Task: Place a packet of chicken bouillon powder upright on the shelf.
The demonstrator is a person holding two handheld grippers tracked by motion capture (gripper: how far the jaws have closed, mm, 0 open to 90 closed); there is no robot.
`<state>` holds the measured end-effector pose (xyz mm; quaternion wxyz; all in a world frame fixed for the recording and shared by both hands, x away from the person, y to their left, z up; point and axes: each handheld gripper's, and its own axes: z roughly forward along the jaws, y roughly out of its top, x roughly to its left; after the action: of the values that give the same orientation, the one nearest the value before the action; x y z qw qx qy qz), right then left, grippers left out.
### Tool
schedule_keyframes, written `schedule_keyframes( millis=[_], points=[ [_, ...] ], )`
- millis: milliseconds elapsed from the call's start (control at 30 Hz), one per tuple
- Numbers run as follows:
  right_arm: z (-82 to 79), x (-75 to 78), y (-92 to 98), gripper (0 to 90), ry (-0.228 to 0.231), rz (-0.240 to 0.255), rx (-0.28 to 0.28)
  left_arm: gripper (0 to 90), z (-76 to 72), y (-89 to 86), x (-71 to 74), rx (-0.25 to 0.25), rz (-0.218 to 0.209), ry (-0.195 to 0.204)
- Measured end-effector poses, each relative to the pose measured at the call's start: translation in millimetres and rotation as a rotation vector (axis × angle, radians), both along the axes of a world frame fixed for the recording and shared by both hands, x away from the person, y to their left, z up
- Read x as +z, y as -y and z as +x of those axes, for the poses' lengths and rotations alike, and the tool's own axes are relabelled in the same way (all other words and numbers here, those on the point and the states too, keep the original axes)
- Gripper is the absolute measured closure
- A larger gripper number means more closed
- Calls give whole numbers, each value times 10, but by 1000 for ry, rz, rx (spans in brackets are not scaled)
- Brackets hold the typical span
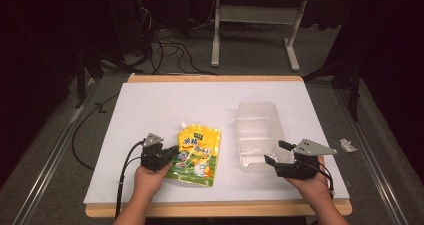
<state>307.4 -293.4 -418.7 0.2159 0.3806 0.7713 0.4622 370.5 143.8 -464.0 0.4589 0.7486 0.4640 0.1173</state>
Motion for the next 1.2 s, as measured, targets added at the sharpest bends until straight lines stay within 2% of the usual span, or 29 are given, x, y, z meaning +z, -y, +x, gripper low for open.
schedule_keyframes(
  millis=[67,267,300,400,433,467,500,533,567,700,767,833,867,900,1067,1200],
  points=[
    [-4,4,-5,251,5,-2,4,900,-95,11,71,2,19,66],
    [-24,17,-33,250,4,1,8,900,-285,57,182,9,61,189],
    [-24,17,-33,250,4,1,8,900,-285,57,182,9,61,189],
    [-49,37,-68,249,18,-4,18,900,-414,107,251,12,85,281],
    [-49,37,-68,249,18,-4,18,900,-414,107,251,12,85,281],
    [-62,45,-93,248,23,-2,26,900,-467,125,277,5,94,320],
    [-62,45,-93,248,23,-2,26,900,-467,125,277,5,94,320],
    [-83,55,-126,244,18,-1,25,900,-507,134,290,3,105,347],
    [-83,55,-126,244,18,-1,25,900,-507,134,290,3,105,347],
    [-123,85,-233,236,19,9,53,900,-594,150,316,-4,126,398],
    [-129,95,-261,234,18,13,58,900,-619,155,325,-6,130,411],
    [-128,126,-371,223,0,43,70,900,-683,162,347,-11,135,436],
    [-128,126,-371,223,0,43,70,900,-683,162,347,-11,135,436],
    [-109,149,-458,211,-16,73,82,900,-721,156,358,-14,134,448],
    [-18,190,-702,168,-70,91,99,900,-798,157,379,-29,155,481],
    [102,197,-981,130,-149,105,132,900,-853,165,399,-37,152,502]
  ],
)
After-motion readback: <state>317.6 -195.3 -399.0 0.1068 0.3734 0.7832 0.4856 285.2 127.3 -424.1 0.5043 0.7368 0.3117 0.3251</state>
